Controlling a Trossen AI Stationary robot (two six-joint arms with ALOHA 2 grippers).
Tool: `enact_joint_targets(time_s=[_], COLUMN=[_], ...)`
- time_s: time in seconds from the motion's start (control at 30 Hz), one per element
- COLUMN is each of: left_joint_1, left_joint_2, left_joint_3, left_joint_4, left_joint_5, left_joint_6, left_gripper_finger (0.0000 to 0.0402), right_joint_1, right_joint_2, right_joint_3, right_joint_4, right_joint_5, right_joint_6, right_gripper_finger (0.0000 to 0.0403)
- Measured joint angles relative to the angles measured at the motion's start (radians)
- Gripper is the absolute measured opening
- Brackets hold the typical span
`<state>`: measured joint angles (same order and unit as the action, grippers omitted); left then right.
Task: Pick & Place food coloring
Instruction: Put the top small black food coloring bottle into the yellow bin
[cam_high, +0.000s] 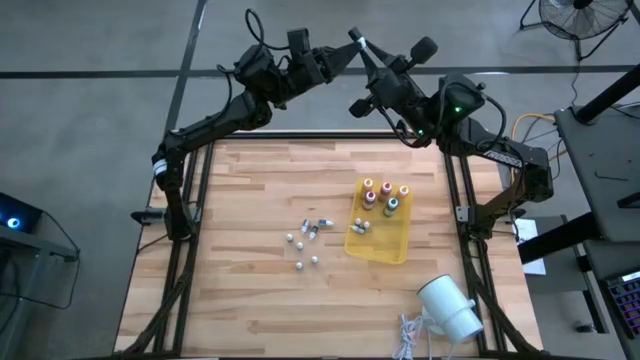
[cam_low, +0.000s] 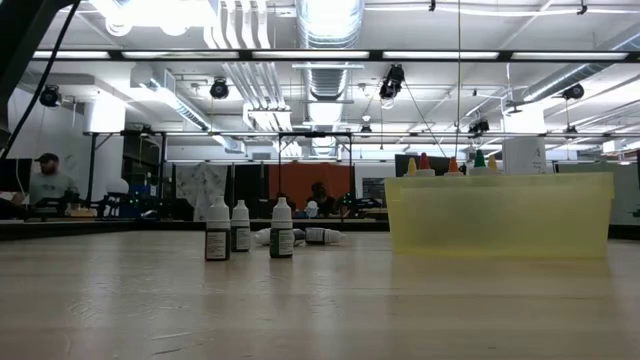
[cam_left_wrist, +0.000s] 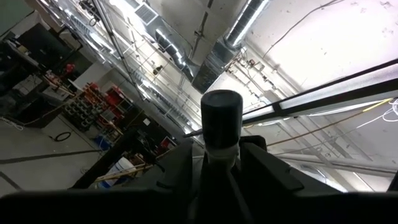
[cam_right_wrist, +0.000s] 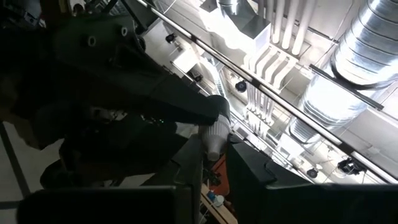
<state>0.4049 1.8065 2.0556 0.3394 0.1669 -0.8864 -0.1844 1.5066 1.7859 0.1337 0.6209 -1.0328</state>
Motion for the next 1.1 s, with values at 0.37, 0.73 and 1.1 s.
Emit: enact_joint_targets(time_s=[0.37,0.73,1.1], left_joint_1=[0.002,0.054,0.096], left_joint_2=[-0.003,-0.046,-0.063], left_joint_3=[0.0,0.0,0.001], left_joint_4=[0.008,-0.001,-0.037], left_joint_5=[0.0,0.068,0.143], left_joint_6=[0.004,0.086,0.078], left_gripper_finger=[0.0165,0.0168,0.0168], right_joint_1=[-0.002,-0.01,-0.01], right_joint_2=[0.0,-0.002,-0.006], right_joint_3=[0.0,0.0,0.0], right_joint_4=[-0.002,-0.029,-0.089], right_joint_5=[0.01,0.046,0.09], right_joint_6=[-0.029,-0.016,0.01], right_gripper_finger=[0.0048,0.0048,0.0048])
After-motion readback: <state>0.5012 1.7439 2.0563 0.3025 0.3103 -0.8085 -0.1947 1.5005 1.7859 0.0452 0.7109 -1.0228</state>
